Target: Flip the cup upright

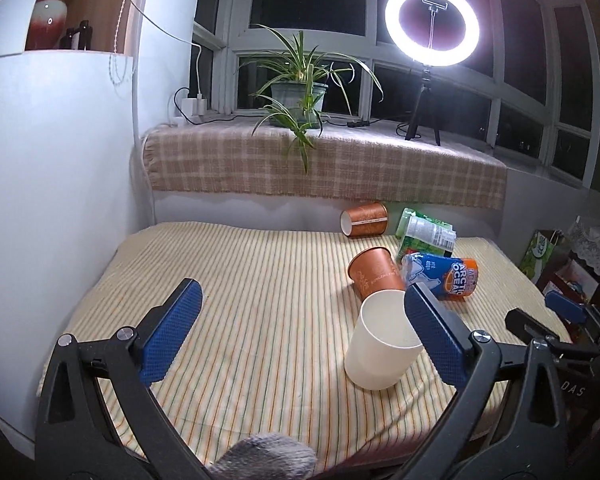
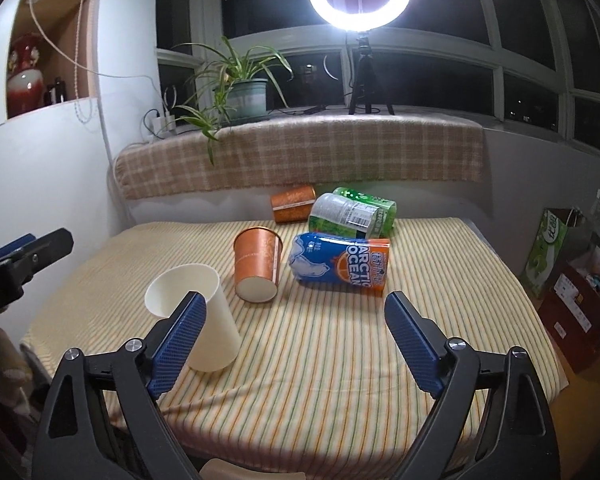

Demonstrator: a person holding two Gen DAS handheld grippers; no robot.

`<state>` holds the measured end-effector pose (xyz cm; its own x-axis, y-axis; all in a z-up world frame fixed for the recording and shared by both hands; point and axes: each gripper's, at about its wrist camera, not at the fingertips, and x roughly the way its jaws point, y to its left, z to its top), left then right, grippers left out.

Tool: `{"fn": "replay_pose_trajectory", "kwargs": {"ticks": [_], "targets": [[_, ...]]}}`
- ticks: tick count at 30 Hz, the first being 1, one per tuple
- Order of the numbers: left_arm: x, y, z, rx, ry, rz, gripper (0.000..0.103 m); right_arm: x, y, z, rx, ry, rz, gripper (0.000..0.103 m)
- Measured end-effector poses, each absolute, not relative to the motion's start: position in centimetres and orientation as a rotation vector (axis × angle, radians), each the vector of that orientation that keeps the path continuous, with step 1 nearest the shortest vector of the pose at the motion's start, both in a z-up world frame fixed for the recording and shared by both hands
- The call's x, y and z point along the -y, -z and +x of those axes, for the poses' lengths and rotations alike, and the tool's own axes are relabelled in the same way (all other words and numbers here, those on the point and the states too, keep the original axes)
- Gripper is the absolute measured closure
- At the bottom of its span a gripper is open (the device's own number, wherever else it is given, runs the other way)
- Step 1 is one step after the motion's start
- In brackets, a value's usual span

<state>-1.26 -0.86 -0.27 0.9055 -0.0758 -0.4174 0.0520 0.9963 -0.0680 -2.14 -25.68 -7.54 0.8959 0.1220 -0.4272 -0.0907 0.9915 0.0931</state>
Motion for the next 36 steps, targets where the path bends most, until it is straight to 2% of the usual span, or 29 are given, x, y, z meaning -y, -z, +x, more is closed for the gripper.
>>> {"fn": "replay_pose_trajectory", "kwargs": {"ticks": [36], "targets": [[1.0, 0.2, -1.2, -0.432, 0.066, -0.052, 0.0, 26.6, 8.4, -0.9, -0.512, -0.128, 0.136, 0.012]]}}
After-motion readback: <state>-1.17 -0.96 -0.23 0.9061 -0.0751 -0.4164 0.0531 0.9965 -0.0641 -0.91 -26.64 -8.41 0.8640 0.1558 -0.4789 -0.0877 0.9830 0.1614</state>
